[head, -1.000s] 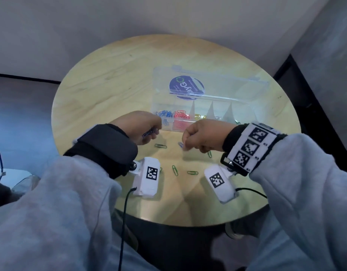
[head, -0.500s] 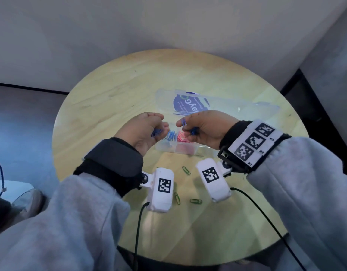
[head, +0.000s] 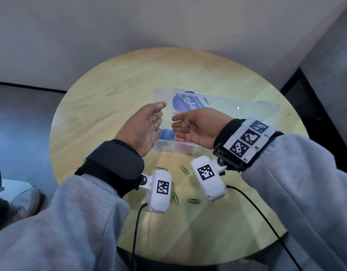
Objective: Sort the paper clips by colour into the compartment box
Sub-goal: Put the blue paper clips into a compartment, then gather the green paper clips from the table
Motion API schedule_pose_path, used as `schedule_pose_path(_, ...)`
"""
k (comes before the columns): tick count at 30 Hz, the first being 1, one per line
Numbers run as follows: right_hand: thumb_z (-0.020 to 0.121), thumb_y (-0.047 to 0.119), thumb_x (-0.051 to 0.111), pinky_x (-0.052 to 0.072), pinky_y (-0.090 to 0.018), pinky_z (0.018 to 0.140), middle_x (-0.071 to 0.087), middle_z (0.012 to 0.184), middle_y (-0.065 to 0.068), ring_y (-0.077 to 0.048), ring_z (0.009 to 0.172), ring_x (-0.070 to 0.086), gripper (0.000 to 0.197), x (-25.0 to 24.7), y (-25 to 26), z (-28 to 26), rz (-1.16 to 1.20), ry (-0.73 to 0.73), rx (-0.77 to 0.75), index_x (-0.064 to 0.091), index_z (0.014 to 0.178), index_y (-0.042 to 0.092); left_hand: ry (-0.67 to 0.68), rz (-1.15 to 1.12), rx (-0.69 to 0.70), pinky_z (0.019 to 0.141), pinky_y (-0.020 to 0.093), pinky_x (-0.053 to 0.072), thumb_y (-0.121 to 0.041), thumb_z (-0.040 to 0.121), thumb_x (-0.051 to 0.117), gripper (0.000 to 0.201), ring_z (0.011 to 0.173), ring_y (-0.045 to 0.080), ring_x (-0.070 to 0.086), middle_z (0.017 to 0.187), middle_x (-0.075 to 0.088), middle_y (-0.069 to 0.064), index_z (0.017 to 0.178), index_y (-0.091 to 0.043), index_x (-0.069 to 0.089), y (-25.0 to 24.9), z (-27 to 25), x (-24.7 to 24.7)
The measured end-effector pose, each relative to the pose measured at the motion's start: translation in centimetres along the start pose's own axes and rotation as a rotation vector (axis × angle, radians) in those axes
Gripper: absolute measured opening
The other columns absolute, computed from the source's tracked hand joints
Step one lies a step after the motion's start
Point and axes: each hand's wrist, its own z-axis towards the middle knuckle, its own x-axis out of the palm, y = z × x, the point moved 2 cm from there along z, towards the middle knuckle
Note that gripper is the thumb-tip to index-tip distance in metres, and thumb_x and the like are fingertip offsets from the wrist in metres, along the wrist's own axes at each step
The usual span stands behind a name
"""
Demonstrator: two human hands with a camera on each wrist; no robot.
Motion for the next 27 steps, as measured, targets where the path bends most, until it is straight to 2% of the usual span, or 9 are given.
schedule_pose_path(2,0.089,-0.008,0.035,0.048,-0.026,0.089,0.053,0.106,-0.013,-0.024,0.109,0.054,0.032,-0.4,0.1,-0.4,-0.075,-0.018,-0.032,0.055,0.113,0.001,-0.028,0.053,0.030,0.105,0.027,0.032,-0.027,0.093,0.044,0.027,0.136,0.016,0.039,0.140,0.047,0.006,0.117,-0.024,0.056,-0.1,-0.1,-0.3)
schedule_pose_path(4,0.090,-0.008,0.035,0.050,-0.026,0.086,0.058,0.098,-0.010,-0.019,0.094,0.059,0.029,-0.9,0.2,-1.1,-0.176,-0.032,-0.086,0.059,0.099,0.006,-0.059,0.142,0.069,0.084,0.024,0.045,-0.021,0.087,0.053,0.012,0.105,0.016,0.060,0.107,0.062,0.002,0.097,-0.023,0.059,-0.4,-0.4,-0.6)
schedule_pose_path(6,0.089,-0.009,0.038,0.052,-0.026,0.074,0.059,0.086,-0.008,-0.017,0.077,0.059,0.026,-1.5,0.1,-2.1,-0.307,-0.029,-0.149,0.058,0.089,0.008,-0.074,0.366,0.098,0.068,0.022,0.047,-0.012,0.087,0.054,0.013,0.077,0.014,0.061,0.085,0.061,-0.001,0.088,-0.024,0.058,-0.3,-0.7,-0.9)
schedule_pose_path(8,0.088,-0.009,0.043,0.051,-0.025,0.064,0.059,0.079,-0.006,-0.015,0.068,0.057,0.025,-2.2,-0.4,-3.4,-0.527,-0.042,-0.193,0.058,0.086,0.010,-0.042,0.684,0.098,0.063,0.024,0.045,-0.012,0.082,0.057,0.015,0.067,0.014,0.056,0.075,0.058,-0.002,0.083,-0.027,0.058,0.2,-1.2,-1.1)
schedule_pose_path(10,0.088,-0.003,0.047,0.051,-0.023,0.062,0.060,0.076,-0.003,-0.012,0.064,0.057,0.020,-3.0,-1.5,-4.7,-0.772,-0.058,-0.180,0.060,0.087,0.013,0.032,1.023,0.078,0.069,0.025,0.042,-0.014,0.081,0.055,0.015,0.068,0.015,0.053,0.074,0.056,-0.005,0.086,-0.027,0.060,1.2,-1.8,-1.2)
schedule_pose_path(13,0.089,0.015,0.055,0.049,-0.021,0.067,0.059,0.075,0.007,-0.009,0.067,0.058,0.011,-4.2,-3.8,-5.7,-1.147,-0.080,-0.096,0.063,0.095,0.019,0.064,1.399,0.017,0.081,0.023,0.041,-0.015,0.084,0.054,0.028,0.089,0.015,0.054,0.101,0.058,-0.005,0.109,-0.026,0.061,2.7,-2.7,-1.7)
schedule_pose_path(18,0.081,0.036,0.064,0.043,-0.025,0.082,0.053,0.102,0.005,-0.013,0.091,0.051,0.039,-6.2,-6.3,-6.0,-1.499,-0.221,0.005,0.058,0.117,0.022,0.103,1.721,-0.053,0.102,0.031,0.040,-0.020,0.082,0.056,0.061,0.129,0.016,0.041,0.142,0.039,-0.005,0.140,-0.029,0.038,4.4,-3.9,-2.1)
schedule_pose_path(21,0.080,0.032,0.066,0.046,-0.027,0.085,0.058,0.113,0.000,-0.017,0.098,0.055,0.043,-6.6,-6.8,-6.2,-1.512,-0.243,0.038,0.057,0.119,0.016,0.149,1.810,-0.037,0.104,0.035,0.039,-0.019,0.081,0.055,0.064,0.132,0.018,0.037,0.142,0.037,-0.005,0.142,-0.029,0.036,5.4,-4.2,-2.1)
schedule_pose_path(27,0.078,0.019,0.062,0.050,-0.027,0.073,0.062,0.098,-0.001,-0.019,0.087,0.059,0.022,-6.3,-8.3,-5.7,-1.516,-0.242,0.014,0.061,0.099,0.015,0.090,1.715,0.041,0.095,0.025,0.042,-0.012,0.081,0.055,0.042,0.114,0.017,0.052,0.121,0.053,-0.005,0.120,-0.027,0.060,6.2,-4.1,-2.2)
